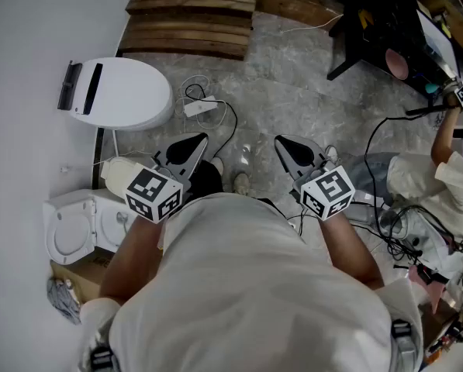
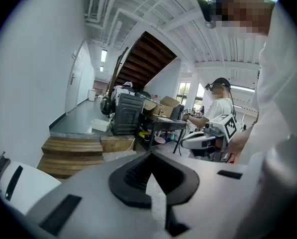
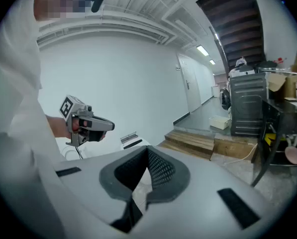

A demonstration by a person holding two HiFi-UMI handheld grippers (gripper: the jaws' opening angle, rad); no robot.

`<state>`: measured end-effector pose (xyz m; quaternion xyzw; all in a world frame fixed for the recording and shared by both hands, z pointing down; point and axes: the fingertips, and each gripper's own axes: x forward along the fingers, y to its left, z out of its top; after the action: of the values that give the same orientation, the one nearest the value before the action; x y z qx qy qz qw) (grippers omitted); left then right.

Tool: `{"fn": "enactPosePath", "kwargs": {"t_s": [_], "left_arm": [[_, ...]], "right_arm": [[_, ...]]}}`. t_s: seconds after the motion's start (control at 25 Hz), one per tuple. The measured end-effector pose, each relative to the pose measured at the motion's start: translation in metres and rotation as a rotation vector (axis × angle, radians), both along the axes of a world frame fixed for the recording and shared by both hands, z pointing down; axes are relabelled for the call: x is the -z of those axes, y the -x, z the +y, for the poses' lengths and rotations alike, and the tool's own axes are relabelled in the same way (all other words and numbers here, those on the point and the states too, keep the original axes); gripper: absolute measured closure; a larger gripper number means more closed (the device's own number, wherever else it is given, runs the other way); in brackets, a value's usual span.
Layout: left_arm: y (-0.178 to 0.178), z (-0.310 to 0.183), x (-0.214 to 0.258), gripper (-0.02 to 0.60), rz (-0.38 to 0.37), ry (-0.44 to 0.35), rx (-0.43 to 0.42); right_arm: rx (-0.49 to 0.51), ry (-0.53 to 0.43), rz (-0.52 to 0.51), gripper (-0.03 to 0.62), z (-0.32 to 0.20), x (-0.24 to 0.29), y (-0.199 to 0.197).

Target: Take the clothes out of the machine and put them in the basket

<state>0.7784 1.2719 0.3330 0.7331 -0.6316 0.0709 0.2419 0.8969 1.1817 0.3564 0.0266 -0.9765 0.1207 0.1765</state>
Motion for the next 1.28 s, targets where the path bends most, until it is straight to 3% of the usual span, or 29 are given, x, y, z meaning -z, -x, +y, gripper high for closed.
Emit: {"fn": "enactPosePath", "kwargs": {"t_s": [0.2, 0.4, 0.56, 0.72, 0.96, 1.28], "left_arm": [[-0.023, -0.026, -0.001, 0.584, 0.007, 0.004, -0.068], [-0.008, -0.046, 0.002, 0.583, 0.019, -0.018, -0.104], [0.025, -0.061, 0.001, 0.583, 0.033, -0.044, -0.104], [0.074, -0.043, -0.010, 0.584, 0.068, -0.048, -0.096], [0.139, -0.045, -0.002, 0.584, 0.064, -0.060, -0.126], [0.191, -0.039, -0.024, 0.584, 0.111, -0.072, -0.125]], "right_arm": [[-0.020, 0.008, -0.008, 0.592, -0.019, 0.000, -0.006], [-0.040, 0.011, 0.000, 0.592, -0.034, 0.000, 0.016], [-0.038, 0.000, 0.022, 0.591, -0.048, -0.004, 0.055], [-0.073, 0.012, 0.031, 0.591, -0.042, -0.004, 0.105], [-0.129, -0.018, 0.021, 0.591, -0.066, 0.014, 0.170], [-0.168, -0.068, 0.017, 0.513, -0.074, 0.014, 0.226]]}}
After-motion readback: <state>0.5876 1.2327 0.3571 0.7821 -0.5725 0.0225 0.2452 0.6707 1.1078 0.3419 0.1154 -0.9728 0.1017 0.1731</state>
